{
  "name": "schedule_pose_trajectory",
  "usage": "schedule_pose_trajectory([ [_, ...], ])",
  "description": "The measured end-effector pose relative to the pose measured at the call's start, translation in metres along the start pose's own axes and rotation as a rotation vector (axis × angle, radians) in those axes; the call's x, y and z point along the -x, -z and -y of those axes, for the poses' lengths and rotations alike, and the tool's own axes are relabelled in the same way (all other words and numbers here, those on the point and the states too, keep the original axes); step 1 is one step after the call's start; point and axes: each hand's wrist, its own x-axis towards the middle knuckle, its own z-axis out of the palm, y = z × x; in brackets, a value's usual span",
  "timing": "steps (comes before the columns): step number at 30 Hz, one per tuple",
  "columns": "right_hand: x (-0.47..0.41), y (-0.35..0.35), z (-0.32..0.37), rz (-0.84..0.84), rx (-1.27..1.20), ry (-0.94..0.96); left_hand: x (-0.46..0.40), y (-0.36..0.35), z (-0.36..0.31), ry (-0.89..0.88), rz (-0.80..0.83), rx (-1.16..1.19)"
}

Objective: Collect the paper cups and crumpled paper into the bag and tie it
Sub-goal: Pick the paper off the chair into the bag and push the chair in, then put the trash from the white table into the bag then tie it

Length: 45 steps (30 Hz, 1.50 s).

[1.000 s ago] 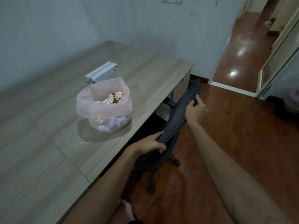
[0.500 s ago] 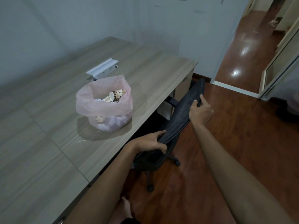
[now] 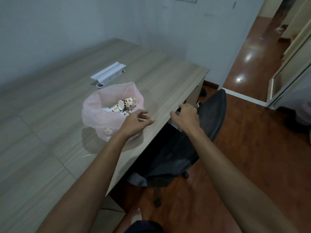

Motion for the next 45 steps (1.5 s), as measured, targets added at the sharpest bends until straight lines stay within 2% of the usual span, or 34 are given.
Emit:
schedule_pose_trajectory([
  [4,-0.018,-0.029,0.06,0.179,-0.036,0.0,-0.042,0.063,0.002,-0.027,-0.307,-0.109],
  [11,-0.073,-0.082,0.126,0.235,-0.085,-0.083,-0.102,0.166,0.037,0.113,-0.573,-0.417],
  [14,-0.088,-0.102,0.137,0.222,-0.1,-0.155,-0.12,0.19,0.055,0.265,-0.553,-0.53],
  [18,-0.101,-0.119,0.136,0.139,-0.109,-0.228,-0.142,0.209,0.082,0.384,-0.428,-0.534],
  [22,-0.11,-0.12,0.127,0.044,-0.212,-0.273,-0.16,0.214,0.088,0.38,-0.315,-0.548],
  [25,-0.118,-0.106,0.119,-0.034,-0.275,-0.262,-0.175,0.208,0.073,0.309,-0.319,-0.497],
  [31,-0.133,-0.035,0.093,-0.233,-0.437,-0.261,-0.194,0.173,-0.019,0.039,-0.338,-0.381],
  [36,-0.146,0.062,0.042,-0.523,-0.521,-0.256,-0.212,0.117,-0.113,-0.178,-0.421,-0.223],
  [42,-0.143,0.219,-0.056,-0.946,-0.58,-0.195,-0.224,0.01,-0.248,-0.455,-0.444,-0.012],
  [45,-0.126,0.289,-0.116,-1.079,-0.57,-0.195,-0.219,-0.068,-0.312,-0.555,-0.389,0.076],
])
